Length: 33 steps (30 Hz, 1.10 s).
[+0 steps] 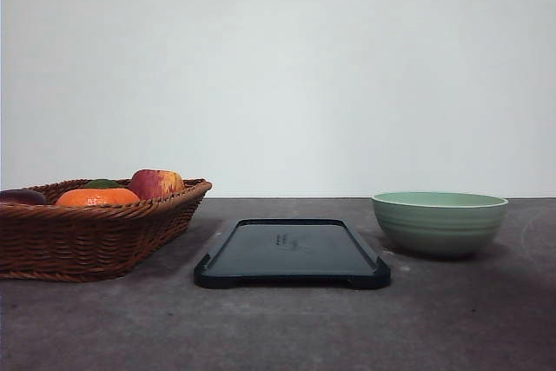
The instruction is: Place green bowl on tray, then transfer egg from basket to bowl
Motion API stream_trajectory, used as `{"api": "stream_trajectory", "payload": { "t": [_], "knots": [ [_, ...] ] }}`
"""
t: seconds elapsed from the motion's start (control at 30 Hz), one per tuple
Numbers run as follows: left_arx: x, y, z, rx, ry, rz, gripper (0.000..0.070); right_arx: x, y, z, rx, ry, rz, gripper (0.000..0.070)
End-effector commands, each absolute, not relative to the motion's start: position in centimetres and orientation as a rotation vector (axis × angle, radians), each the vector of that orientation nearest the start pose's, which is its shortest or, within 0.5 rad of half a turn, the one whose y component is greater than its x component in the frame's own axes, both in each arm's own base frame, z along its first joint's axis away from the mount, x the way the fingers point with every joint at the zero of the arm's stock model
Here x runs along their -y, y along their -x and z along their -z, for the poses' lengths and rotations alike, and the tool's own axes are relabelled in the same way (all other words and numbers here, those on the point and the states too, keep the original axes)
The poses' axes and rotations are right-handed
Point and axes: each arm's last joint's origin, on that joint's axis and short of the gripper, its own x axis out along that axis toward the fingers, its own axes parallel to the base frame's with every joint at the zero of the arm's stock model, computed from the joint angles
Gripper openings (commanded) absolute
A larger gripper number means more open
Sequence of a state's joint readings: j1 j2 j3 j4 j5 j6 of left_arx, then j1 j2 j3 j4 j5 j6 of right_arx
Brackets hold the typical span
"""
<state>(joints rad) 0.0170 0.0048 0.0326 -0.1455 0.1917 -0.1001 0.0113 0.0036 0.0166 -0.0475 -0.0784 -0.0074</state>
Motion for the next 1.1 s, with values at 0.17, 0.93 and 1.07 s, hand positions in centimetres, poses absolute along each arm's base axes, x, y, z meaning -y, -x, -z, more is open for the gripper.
{"api": "stream_trajectory", "payload": {
  "t": [0.17,0.93,1.07],
  "knots": [
    [0.4,-9.6,-15.5,-0.16,0.44,0.145,0.0,-0.3,-9.7,-16.4,-0.037,-0.228,-0.08,0.001],
    [0.3,-8.9,-22.0,0.212,0.385,0.191,0.0001,-0.3,-9.1,-22.2,0.102,-0.295,-0.109,0.0007],
    [0.3,-9.0,-23.7,0.164,0.33,0.156,0.0001,-0.3,-9.2,-24.1,0.06,-0.26,-0.103,0.0007]
  ]
}}
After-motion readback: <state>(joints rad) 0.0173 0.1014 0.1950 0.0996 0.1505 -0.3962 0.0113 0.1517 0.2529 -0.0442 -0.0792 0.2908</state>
